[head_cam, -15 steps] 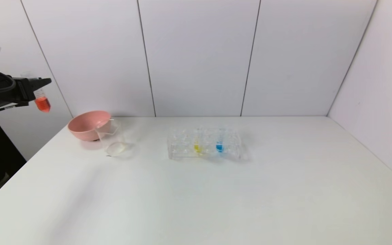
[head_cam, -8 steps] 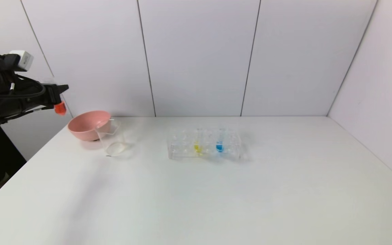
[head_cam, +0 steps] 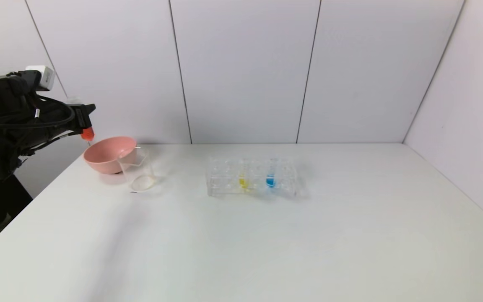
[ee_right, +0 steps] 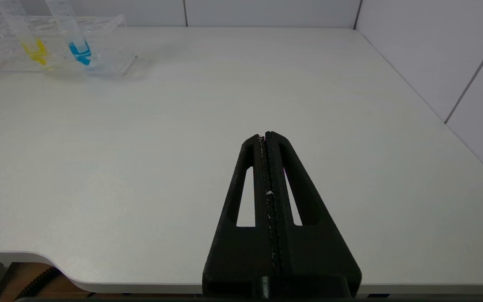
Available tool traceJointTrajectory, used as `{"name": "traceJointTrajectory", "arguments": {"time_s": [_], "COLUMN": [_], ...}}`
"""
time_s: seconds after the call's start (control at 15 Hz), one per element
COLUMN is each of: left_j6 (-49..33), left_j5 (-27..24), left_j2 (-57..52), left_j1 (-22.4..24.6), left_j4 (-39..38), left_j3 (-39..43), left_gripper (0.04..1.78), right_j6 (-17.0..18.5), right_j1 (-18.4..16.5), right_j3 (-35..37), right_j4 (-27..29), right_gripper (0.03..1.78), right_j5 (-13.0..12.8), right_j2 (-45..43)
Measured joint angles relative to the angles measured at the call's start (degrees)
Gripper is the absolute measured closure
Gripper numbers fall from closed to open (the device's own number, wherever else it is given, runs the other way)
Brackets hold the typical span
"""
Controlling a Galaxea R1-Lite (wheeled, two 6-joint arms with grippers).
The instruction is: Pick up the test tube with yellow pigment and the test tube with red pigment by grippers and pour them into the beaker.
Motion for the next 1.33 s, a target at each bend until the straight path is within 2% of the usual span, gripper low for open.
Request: {"name": "traceJointTrajectory", "arguments": {"time_s": [0.73,1.13,1.33], "left_j6": [0.3,0.0,0.0], "left_j5": [-1.0,-2.5,-5.3], "left_j2": [2.4,4.9,5.4], "left_j1": [0.1,0.3,0.8], "left_j4": [-0.4,-4.4,-4.5], "left_j3": [1.3,1.2,1.1], "left_gripper": [1.32,1.32,1.32], "right_j6": [0.0,0.0,0.0], "right_j1": [0.0,0.0,0.0], "right_j3": [0.0,0.0,0.0], "right_j4": [0.0,0.0,0.0], "right_gripper": [1.7,1.7,1.7], "right_j5": [0.0,0.0,0.0], "right_j2": [0.0,0.0,0.0]}}
